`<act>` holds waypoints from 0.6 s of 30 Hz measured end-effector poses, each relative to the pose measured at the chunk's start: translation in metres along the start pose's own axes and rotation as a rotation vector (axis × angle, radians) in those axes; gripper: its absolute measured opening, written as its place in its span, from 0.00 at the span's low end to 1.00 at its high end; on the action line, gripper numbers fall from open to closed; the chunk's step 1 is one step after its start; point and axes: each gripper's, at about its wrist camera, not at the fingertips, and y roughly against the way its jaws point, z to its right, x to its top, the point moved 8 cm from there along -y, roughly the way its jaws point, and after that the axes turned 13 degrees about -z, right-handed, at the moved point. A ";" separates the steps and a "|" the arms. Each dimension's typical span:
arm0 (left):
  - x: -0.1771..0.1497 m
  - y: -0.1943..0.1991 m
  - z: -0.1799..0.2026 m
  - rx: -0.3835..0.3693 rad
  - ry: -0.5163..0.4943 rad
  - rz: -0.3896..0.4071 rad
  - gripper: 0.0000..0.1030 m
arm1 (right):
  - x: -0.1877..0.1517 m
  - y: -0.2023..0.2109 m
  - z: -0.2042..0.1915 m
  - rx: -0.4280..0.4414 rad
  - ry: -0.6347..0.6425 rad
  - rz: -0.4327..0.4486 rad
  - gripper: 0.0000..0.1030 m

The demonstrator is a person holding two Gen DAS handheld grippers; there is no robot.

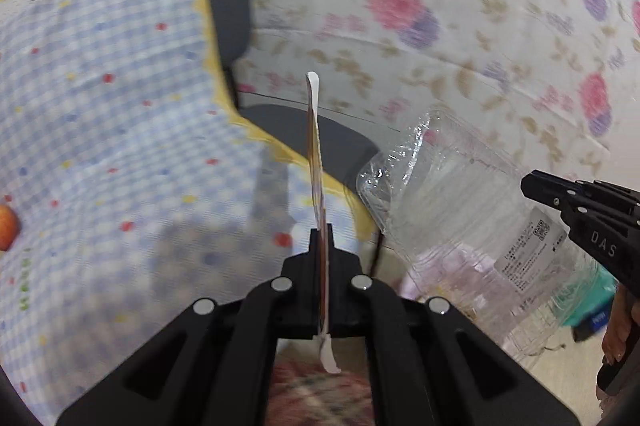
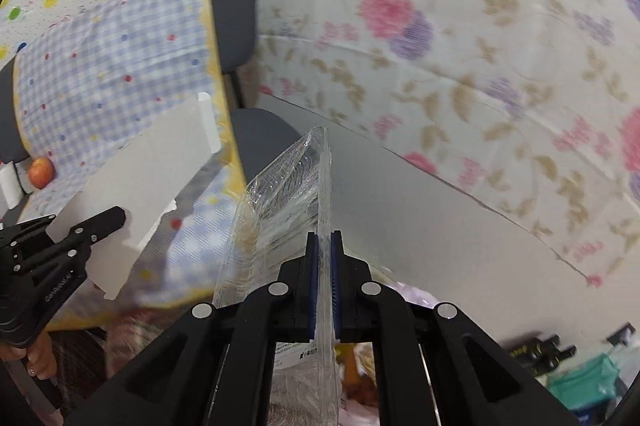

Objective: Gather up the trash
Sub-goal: 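Carry the paper and tray over the bin and open both tools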

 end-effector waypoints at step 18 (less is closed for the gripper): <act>-0.033 -0.092 0.160 -0.183 -0.269 -0.174 0.00 | -0.102 -0.031 0.140 -0.215 -0.181 -0.201 0.07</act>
